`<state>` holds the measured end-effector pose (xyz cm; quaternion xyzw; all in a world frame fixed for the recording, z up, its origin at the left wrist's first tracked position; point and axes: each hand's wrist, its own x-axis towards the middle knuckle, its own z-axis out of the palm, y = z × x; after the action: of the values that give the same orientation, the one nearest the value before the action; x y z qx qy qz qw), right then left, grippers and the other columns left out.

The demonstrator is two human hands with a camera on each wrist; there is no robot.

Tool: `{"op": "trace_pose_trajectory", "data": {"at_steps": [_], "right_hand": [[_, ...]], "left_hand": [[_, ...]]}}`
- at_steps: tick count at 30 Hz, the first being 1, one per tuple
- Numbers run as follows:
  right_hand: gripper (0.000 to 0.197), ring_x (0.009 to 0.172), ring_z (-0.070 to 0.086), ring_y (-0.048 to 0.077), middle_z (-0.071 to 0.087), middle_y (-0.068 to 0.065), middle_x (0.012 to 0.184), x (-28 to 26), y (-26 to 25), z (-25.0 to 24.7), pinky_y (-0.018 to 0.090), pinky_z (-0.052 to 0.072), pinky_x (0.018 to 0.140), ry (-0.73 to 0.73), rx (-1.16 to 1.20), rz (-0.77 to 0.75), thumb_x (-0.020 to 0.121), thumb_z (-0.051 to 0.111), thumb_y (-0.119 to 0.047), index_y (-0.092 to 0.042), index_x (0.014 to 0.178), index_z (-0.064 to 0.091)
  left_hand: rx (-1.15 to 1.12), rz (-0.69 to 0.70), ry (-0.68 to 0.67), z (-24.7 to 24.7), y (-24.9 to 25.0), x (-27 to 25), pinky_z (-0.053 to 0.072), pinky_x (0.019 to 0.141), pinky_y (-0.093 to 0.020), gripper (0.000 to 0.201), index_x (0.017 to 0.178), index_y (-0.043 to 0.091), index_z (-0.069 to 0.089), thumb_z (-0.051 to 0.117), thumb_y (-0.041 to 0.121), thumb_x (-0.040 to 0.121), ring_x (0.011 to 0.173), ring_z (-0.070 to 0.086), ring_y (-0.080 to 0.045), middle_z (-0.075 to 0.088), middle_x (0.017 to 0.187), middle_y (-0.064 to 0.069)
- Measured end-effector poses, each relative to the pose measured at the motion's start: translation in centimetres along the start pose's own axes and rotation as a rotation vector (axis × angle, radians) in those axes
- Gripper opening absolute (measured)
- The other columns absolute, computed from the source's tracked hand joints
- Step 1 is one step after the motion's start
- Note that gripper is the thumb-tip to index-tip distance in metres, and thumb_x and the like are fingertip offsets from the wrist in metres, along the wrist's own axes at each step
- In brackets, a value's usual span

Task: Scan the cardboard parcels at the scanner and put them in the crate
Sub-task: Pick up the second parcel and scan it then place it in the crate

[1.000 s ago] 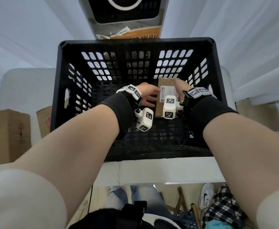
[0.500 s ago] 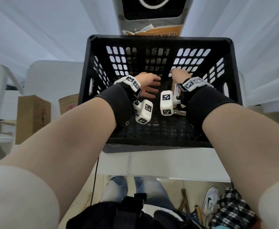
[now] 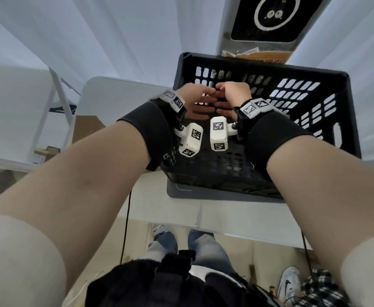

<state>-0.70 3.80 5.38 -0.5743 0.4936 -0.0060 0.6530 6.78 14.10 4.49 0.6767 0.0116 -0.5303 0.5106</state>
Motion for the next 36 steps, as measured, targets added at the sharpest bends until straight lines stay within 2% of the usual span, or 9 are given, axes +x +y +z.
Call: {"op": "trace_pose_trajectory", "data": {"at_steps": [4, 9, 13, 17, 20, 28, 30, 32, 36], "right_hand": [[0.031, 0.056, 0.060, 0.019, 0.070, 0.005, 0.088, -1.7, -1.2, 2.8, 0.025, 0.051, 0.057, 0.009, 0.020, -0.038, 0.083, 0.049, -0.010, -0.014, 0.104, 0.071], [0.027, 0.065, 0.061, 0.021, 0.069, 0.003, 0.086, -4.1, -2.6, 6.6, 0.022, 0.045, 0.052, -0.028, 0.012, -0.075, 0.086, 0.045, -0.010, -0.020, 0.094, 0.069], [0.031, 0.065, 0.062, 0.021, 0.067, 0.001, 0.079, -5.7, -3.7, 9.8, 0.025, 0.049, 0.057, -0.052, -0.018, -0.091, 0.088, 0.042, -0.006, -0.020, 0.096, 0.069], [0.030, 0.059, 0.061, 0.022, 0.067, 0.003, 0.074, -7.0, -3.8, 12.9, 0.029, 0.054, 0.060, -0.121, -0.014, -0.068, 0.090, 0.042, -0.003, -0.016, 0.089, 0.068], [0.029, 0.072, 0.067, 0.027, 0.069, 0.007, 0.084, -7.7, -3.3, 15.4, 0.037, 0.060, 0.072, -0.218, -0.043, -0.029, 0.090, 0.043, 0.000, -0.014, 0.085, 0.069], [0.019, 0.085, 0.071, 0.032, 0.074, 0.008, 0.102, -6.7, 0.4, 21.4, 0.048, 0.056, 0.090, -0.298, -0.290, 0.019, 0.094, 0.050, -0.017, -0.015, 0.099, 0.069], [0.026, 0.086, 0.068, 0.030, 0.072, 0.005, 0.105, -5.5, 1.8, 22.5, 0.040, 0.057, 0.083, -0.269, -0.316, 0.074, 0.095, 0.049, -0.020, -0.014, 0.115, 0.066], [0.036, 0.095, 0.064, 0.028, 0.066, 0.007, 0.122, -4.4, 3.1, 23.0, 0.033, 0.054, 0.074, -0.254, -0.420, 0.068, 0.096, 0.048, -0.021, -0.012, 0.129, 0.058], [0.040, 0.126, 0.055, 0.034, 0.054, 0.016, 0.141, -1.8, 6.1, 24.6, 0.036, 0.046, 0.100, -0.183, -0.799, -0.011, 0.098, 0.044, -0.012, -0.001, 0.135, 0.053]], "left_hand": [[-0.022, 0.048, -0.003, -2.8, 0.6, -2.7, 0.059, 0.065, -0.032, 0.033, 0.126, 0.015, 0.068, 0.059, 0.025, 0.096, 0.101, 0.073, -0.021, 0.074, 0.117, -0.001], [-0.065, 0.090, -0.005, -6.8, 1.1, -5.4, 0.059, 0.064, -0.031, 0.031, 0.121, 0.012, 0.069, 0.064, 0.022, 0.092, 0.090, 0.075, -0.021, 0.075, 0.106, -0.001], [-0.094, 0.114, 0.002, -10.4, 1.0, -7.1, 0.059, 0.061, -0.031, 0.013, 0.101, 0.015, 0.071, 0.063, 0.020, 0.092, 0.085, 0.074, -0.022, 0.075, 0.102, -0.001], [-0.079, 0.120, 0.038, -13.7, 0.3, -8.3, 0.060, 0.071, -0.033, 0.016, 0.107, 0.015, 0.070, 0.062, 0.021, 0.094, 0.088, 0.074, -0.022, 0.074, 0.103, -0.001], [-0.058, 0.098, 0.059, -16.6, -0.7, -8.8, 0.059, 0.080, -0.037, 0.021, 0.111, 0.014, 0.068, 0.063, 0.022, 0.093, 0.094, 0.074, -0.025, 0.073, 0.105, -0.003], [-0.067, 0.000, 0.116, -22.8, -5.2, -8.1, 0.061, 0.079, -0.043, 0.021, 0.115, 0.014, 0.066, 0.060, 0.023, 0.097, 0.107, 0.068, -0.030, 0.068, 0.121, -0.008], [-0.080, -0.041, 0.149, -23.8, -6.4, -7.4, 0.060, 0.083, -0.045, 0.023, 0.119, 0.016, 0.065, 0.058, 0.024, 0.098, 0.110, 0.066, -0.032, 0.065, 0.124, -0.007], [-0.081, -0.071, 0.180, -24.4, -7.7, -6.5, 0.058, 0.088, -0.048, 0.028, 0.124, 0.016, 0.063, 0.057, 0.024, 0.098, 0.111, 0.065, -0.033, 0.064, 0.125, -0.007], [-0.053, -0.143, 0.216, -24.9, -10.0, -4.8, 0.058, 0.081, -0.043, 0.031, 0.127, 0.014, 0.058, 0.054, 0.023, 0.098, 0.095, 0.063, -0.026, 0.063, 0.118, -0.005]]}}
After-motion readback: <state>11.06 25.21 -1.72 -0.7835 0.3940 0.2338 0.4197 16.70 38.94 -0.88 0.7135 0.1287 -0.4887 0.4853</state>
